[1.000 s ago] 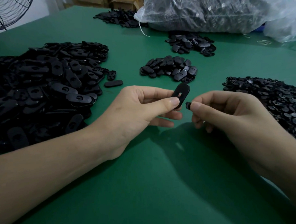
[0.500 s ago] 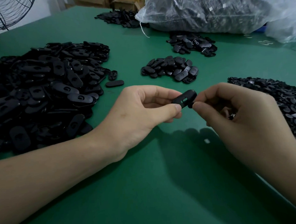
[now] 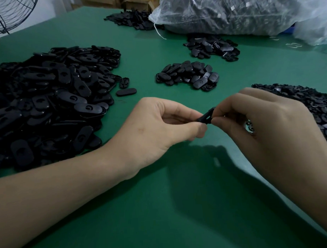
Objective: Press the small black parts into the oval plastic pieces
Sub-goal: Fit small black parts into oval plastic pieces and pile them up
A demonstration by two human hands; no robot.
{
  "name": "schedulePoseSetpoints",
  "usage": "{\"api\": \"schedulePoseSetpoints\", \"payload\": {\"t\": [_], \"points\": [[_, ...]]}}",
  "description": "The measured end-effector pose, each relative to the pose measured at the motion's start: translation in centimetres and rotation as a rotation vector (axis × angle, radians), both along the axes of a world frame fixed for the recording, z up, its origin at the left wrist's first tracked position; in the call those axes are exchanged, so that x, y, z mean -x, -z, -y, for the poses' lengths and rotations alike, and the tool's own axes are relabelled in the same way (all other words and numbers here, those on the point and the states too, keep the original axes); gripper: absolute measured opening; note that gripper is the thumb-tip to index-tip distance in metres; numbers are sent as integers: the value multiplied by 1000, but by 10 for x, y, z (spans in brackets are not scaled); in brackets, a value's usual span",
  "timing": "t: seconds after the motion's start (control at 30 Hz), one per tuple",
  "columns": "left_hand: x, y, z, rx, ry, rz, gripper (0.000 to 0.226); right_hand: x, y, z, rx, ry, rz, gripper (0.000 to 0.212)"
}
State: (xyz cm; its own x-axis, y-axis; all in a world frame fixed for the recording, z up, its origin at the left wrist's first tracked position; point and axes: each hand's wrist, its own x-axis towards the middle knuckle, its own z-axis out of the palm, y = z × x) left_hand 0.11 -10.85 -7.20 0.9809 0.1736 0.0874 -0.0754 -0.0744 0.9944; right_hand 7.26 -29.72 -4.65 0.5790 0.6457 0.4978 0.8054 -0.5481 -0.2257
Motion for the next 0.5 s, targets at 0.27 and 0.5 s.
{"api": "schedulePoseSetpoints", "payload": {"t": [0.27,0.5], "points": [[0,-1,1,-3,50,-37,9,5,-4,-1,86,6,185,14],[0,-4,1,32,58,-87,9,1,-2,0,34,-28,210,14]]}}
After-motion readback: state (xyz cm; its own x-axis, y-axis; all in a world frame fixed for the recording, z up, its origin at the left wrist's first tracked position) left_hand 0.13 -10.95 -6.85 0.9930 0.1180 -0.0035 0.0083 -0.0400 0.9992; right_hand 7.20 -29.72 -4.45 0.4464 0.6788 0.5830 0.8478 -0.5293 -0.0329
